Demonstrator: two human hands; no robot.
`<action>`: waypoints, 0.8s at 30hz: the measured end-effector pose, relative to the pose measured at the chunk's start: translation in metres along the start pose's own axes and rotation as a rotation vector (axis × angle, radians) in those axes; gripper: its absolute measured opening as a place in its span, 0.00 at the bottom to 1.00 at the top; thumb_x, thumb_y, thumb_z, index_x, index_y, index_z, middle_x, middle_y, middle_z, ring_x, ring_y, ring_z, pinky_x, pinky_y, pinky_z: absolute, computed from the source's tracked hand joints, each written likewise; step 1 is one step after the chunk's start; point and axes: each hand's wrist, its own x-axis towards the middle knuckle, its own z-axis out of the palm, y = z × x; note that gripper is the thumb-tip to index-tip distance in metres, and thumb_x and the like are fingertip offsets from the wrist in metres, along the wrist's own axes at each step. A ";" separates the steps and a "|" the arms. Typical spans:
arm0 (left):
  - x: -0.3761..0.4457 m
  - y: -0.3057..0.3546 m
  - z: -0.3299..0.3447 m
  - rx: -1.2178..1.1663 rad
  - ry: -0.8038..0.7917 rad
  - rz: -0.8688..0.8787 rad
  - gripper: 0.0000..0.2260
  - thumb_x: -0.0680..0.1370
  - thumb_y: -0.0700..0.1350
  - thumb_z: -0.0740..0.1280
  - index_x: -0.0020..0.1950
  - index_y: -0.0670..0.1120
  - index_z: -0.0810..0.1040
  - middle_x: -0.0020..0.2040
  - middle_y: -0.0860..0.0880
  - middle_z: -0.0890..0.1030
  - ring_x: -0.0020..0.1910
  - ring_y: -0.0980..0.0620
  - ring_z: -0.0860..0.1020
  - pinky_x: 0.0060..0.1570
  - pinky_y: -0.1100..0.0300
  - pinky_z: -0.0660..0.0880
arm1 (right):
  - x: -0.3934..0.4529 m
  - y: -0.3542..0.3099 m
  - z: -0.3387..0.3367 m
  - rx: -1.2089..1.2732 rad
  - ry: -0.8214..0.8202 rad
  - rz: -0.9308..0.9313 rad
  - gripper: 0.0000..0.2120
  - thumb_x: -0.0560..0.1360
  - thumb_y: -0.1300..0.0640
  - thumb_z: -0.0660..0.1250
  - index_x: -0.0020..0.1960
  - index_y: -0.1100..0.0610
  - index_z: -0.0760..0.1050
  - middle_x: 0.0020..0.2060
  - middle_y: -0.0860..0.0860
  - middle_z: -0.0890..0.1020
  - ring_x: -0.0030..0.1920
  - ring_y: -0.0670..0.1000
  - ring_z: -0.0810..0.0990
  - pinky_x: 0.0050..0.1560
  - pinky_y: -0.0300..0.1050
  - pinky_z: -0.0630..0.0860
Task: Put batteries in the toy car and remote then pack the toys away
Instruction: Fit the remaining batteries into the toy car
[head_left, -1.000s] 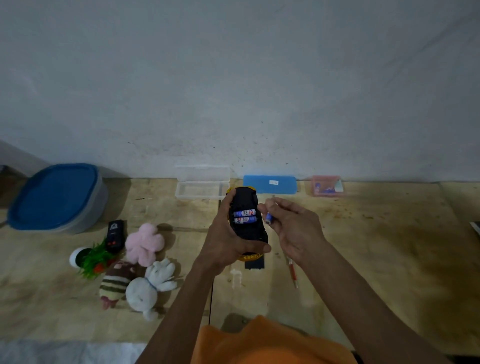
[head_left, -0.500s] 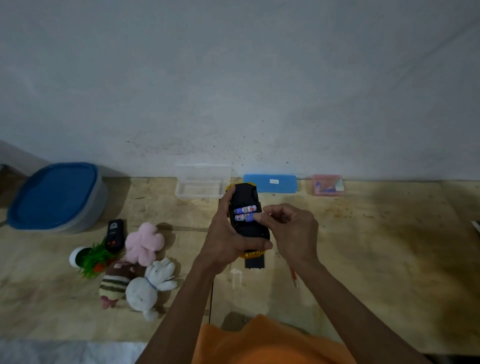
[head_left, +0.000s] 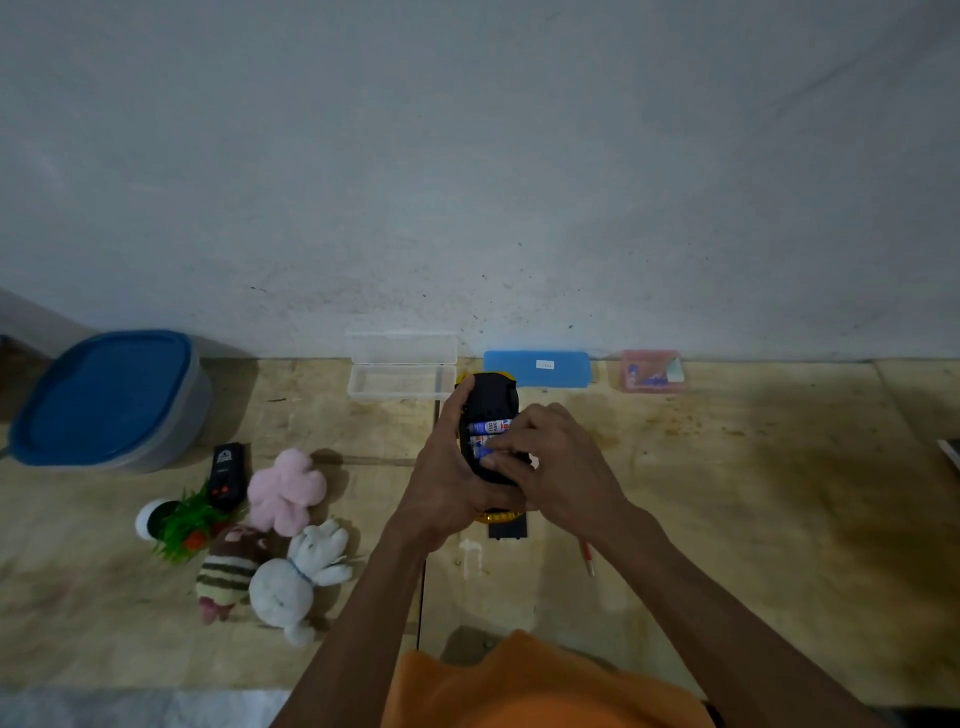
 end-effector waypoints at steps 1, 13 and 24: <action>0.000 0.000 0.000 0.010 -0.001 0.004 0.57 0.60 0.29 0.82 0.80 0.55 0.56 0.69 0.61 0.73 0.63 0.59 0.78 0.57 0.52 0.81 | 0.000 -0.003 0.000 -0.024 -0.024 -0.003 0.12 0.76 0.50 0.71 0.55 0.54 0.83 0.47 0.51 0.79 0.47 0.50 0.70 0.44 0.45 0.71; -0.005 -0.002 0.002 0.094 -0.040 0.008 0.62 0.57 0.36 0.86 0.81 0.54 0.54 0.75 0.60 0.65 0.73 0.59 0.69 0.68 0.55 0.73 | 0.012 -0.007 -0.010 -0.271 -0.190 -0.205 0.04 0.78 0.55 0.68 0.51 0.55 0.77 0.48 0.51 0.77 0.51 0.51 0.69 0.45 0.47 0.74; -0.004 0.002 -0.002 0.008 -0.057 -0.011 0.60 0.58 0.28 0.83 0.81 0.56 0.54 0.71 0.60 0.71 0.64 0.58 0.78 0.57 0.53 0.81 | 0.009 -0.014 -0.018 -0.040 -0.295 -0.001 0.09 0.79 0.50 0.65 0.58 0.51 0.76 0.51 0.47 0.76 0.53 0.47 0.69 0.51 0.47 0.73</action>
